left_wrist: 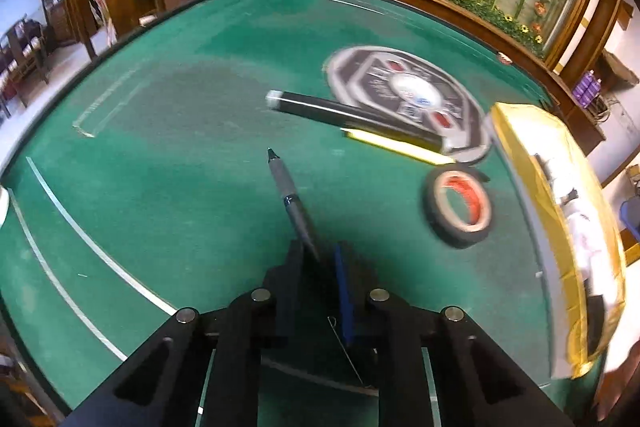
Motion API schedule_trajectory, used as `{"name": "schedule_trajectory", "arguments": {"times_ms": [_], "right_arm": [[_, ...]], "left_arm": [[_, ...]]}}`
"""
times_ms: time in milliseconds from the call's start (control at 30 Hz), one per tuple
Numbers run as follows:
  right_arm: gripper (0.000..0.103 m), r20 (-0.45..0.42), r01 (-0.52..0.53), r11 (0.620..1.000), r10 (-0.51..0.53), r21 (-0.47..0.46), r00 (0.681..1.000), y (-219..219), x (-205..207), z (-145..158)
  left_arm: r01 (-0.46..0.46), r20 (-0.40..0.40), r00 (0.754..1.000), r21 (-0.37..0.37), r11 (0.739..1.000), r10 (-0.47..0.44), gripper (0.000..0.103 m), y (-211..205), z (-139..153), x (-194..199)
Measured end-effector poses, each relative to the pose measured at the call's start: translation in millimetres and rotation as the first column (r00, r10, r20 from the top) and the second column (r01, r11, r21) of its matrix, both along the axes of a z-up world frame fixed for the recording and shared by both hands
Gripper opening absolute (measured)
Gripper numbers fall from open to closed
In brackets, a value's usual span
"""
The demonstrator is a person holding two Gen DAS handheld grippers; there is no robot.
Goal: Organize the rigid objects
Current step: 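Grasp a black pen with the left tool while the right tool grasps the black tape roll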
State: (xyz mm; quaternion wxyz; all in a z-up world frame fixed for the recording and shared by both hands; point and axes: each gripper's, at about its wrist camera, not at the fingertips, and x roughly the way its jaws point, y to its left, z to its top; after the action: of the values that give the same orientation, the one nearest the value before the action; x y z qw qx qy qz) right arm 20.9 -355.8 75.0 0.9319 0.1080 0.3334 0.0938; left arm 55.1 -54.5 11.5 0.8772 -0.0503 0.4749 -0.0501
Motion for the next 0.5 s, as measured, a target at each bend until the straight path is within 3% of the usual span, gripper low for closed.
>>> {"name": "schedule_trajectory", "arguments": {"times_ms": [200,433,500], "right_arm": [[0.051,-0.085,-0.164,0.986,0.162,-0.015,0.983,67.1,8.5,-6.8],[0.056,-0.220,-0.122,0.980,0.085,-0.156,0.972,115.3,51.2,-36.4],[0.055,-0.249,-0.100,0.986,0.064,-0.133,0.966,114.4,60.3,-46.7]], "left_arm": [[0.019,0.038,0.999,-0.019,1.000,-0.018,0.014,27.3,-1.8,-6.2],[0.024,0.051,0.998,-0.036,0.999,-0.023,0.014,29.8,-2.0,-7.9],[0.024,0.051,0.998,-0.040,0.999,-0.022,0.014,29.8,-1.8,-7.2]]}}
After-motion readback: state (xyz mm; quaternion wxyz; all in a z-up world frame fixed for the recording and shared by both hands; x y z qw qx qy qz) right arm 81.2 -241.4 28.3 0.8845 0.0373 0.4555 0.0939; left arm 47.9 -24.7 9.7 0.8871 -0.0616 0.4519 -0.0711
